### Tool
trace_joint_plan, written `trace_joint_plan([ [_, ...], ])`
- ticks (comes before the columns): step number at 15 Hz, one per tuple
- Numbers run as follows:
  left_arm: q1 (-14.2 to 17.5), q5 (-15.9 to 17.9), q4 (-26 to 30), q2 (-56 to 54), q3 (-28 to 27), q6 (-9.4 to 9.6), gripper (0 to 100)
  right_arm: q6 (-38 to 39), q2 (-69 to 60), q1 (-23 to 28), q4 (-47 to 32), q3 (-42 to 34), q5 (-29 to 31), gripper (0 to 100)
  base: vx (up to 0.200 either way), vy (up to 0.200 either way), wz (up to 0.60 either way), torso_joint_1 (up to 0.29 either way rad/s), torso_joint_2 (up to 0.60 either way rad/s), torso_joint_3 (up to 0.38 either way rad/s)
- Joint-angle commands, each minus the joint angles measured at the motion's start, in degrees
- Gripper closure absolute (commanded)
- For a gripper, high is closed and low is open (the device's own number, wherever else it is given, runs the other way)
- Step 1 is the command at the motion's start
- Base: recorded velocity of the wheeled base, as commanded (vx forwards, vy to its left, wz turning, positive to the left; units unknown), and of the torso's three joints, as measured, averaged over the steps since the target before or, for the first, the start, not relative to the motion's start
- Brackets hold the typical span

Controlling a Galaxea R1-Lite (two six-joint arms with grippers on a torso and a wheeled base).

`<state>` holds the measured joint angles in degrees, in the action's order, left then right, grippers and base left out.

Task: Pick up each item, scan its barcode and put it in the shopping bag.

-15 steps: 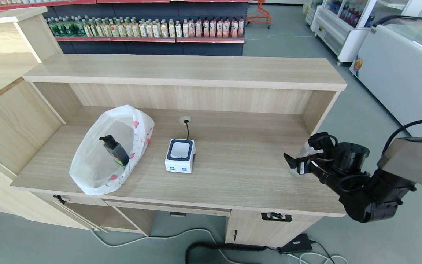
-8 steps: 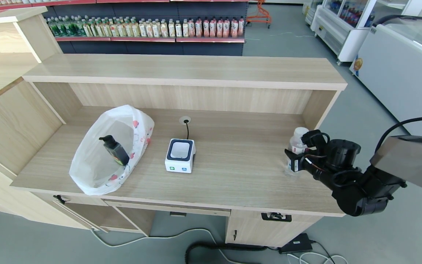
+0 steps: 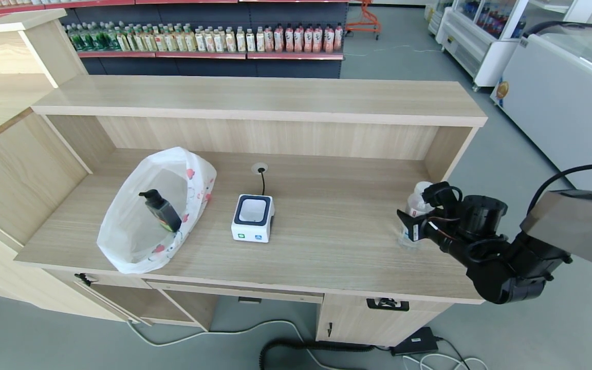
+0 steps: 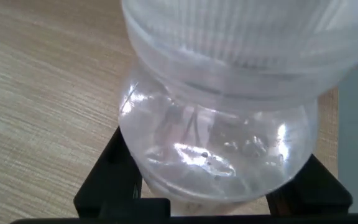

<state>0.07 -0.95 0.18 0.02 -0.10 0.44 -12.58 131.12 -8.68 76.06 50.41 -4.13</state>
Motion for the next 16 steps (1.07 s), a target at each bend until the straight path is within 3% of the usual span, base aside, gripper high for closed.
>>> trace_joint_plan([
  [1, 0.0, 0.0, 0.0, 0.0, 0.0, 0.00, 0, 1.0, -3.0, -0.1, -0.3, -1.0, -1.2, 100, 0.000, 0.000, 0.00, 0.000, 0.00, 0.000],
  [6, 0.0, 0.0, 0.0, 0.0, 0.0, 0.00, 0, 16.4, -20.6, -1.0, -11.3, -6.3, -14.5, 100, 0.000, 0.000, 0.00, 0.000, 0.00, 0.000],
  [8, 0.0, 0.0, 0.0, 0.0, 0.0, 0.00, 0, 21.2, -31.2, -4.3, -20.0, -10.3, -25.0, 100, 0.000, 0.000, 0.00, 0.000, 0.00, 0.000],
  [11, 0.0, 0.0, 0.0, 0.0, 0.0, 0.00, 0, 18.2, -35.9, -6.8, -20.2, -13.6, -30.9, 100, 0.000, 0.000, 0.00, 0.000, 0.00, 0.000],
  [16, 0.0, 0.0, 0.0, 0.0, 0.0, 0.00, 0, 4.7, -43.1, -8.1, -16.6, -17.7, -41.8, 100, 0.000, 0.000, 0.00, 0.000, 0.00, 0.000],
])
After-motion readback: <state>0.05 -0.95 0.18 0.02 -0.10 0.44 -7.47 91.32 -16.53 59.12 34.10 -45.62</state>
